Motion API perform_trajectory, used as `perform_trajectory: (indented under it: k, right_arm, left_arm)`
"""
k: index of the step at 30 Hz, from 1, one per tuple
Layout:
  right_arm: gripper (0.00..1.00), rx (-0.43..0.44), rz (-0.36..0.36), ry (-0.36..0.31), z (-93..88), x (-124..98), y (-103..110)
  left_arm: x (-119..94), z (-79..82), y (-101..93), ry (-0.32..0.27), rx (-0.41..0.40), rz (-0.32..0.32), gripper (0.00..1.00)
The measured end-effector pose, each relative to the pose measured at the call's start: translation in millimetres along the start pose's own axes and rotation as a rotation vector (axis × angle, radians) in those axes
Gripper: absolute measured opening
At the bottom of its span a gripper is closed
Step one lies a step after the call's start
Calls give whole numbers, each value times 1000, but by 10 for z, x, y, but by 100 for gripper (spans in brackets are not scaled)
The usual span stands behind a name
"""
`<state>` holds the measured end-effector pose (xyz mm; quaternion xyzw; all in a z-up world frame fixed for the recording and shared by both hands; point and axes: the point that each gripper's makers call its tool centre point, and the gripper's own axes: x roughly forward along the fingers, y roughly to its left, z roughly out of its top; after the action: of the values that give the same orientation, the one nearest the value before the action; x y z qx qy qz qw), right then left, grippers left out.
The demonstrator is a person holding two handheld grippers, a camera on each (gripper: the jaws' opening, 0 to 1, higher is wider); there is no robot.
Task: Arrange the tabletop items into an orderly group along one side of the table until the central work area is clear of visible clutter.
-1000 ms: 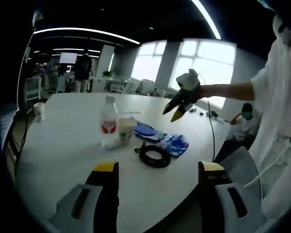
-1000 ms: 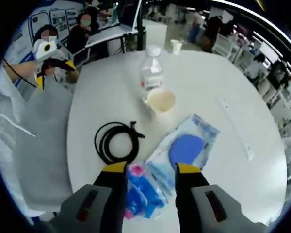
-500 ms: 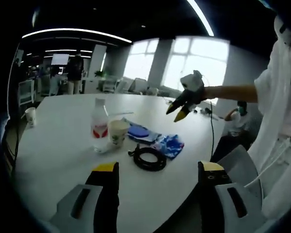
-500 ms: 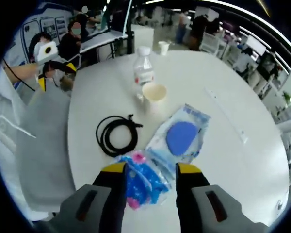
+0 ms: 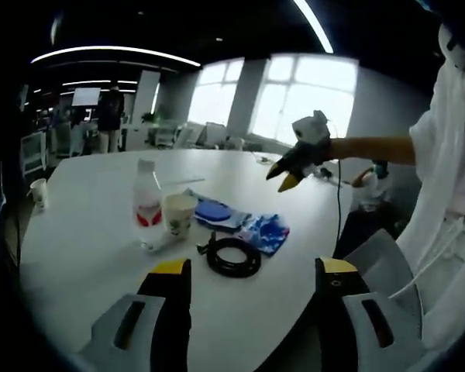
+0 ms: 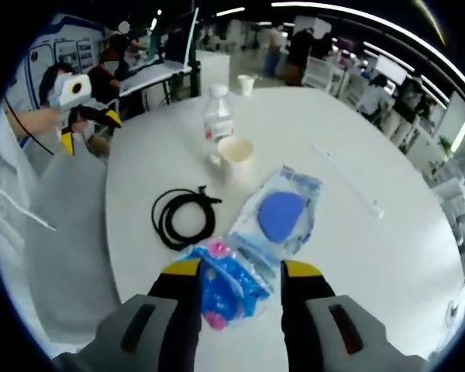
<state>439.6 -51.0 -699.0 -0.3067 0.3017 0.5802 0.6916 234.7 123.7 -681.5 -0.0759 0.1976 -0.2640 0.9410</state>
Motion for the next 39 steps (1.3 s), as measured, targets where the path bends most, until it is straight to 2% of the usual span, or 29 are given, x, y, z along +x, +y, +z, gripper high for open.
perform_trajectory:
  k: [9,17,21,29,39]
  right_arm:
    - [36,15,-42,-72,18,-115,5]
    - [36,76,-88,-119,-150,-215,53]
    - [36,119,-96,-163,-161,-288,91]
    - [35,126,-147,-226,-162,-412,141]
    - [35,161,-171,-237,-243,-457,197]
  left_arm:
    - [134,35,-69,8,22,-24,61]
    - [248,80,-134,6,33,-48,61]
    - [282,78,-171,10,36,-56,61]
    - [325,65,-213,21,42,-74,61]
    - [357,96,-227,24,52,-87,61]
